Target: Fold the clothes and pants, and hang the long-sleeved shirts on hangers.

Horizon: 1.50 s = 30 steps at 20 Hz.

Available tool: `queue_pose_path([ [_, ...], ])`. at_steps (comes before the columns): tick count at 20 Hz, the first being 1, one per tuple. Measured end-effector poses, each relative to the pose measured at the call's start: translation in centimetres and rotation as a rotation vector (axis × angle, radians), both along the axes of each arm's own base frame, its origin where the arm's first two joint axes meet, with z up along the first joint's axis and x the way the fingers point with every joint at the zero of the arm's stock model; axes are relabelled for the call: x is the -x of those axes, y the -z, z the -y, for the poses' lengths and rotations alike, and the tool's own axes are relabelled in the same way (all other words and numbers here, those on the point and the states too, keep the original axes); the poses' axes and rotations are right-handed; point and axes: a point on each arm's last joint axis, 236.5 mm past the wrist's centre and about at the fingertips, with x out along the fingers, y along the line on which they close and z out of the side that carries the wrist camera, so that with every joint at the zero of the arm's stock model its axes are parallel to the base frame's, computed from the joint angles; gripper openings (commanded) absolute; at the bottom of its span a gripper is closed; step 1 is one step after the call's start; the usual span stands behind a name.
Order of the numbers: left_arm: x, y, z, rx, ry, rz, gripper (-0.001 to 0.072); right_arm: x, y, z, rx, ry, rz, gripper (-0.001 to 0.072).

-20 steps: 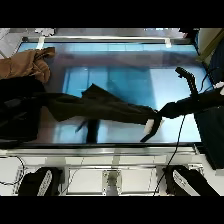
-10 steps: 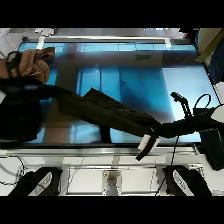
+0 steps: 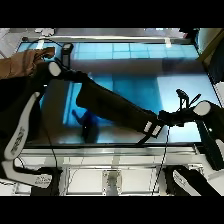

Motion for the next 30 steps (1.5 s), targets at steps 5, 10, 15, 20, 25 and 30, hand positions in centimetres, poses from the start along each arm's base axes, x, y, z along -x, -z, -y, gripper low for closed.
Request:
queue_pose_path([
  [5,-3.1,2.9,1.6,0.031,-0.038,0.025,0.0430,-2.1,3.5,1.8,0.048,0.116,-0.047,0.0369],
  [10,-5.2,-1.2,3.3,0.118,-0.055,0.120,0.0674,-3.6,2.6,2.7,0.085,0.108,-0.005,0.0492],
  [15,-4.5,-10.2,3.5,0.171,-0.035,0.265,0.0673,-0.9,-0.4,7.1,0.308,-0.034,-0.056,0.0492],
  [20,-0.9,-13.1,3.6,0.146,0.030,0.225,0.0673,3.2,1.9,7.2,0.328,-0.136,-0.137,0.0491],
  [25,1.9,-11.5,3.6,0.101,0.084,0.109,0.0673,0.2,3.1,2.9,0.159,-0.112,0.063,0.0446],
  [30,2.8,-10.8,3.5,0.079,0.106,0.070,0.0673,0.1,-0.6,6.0,0.215,-0.056,0.147,0.0319],
])
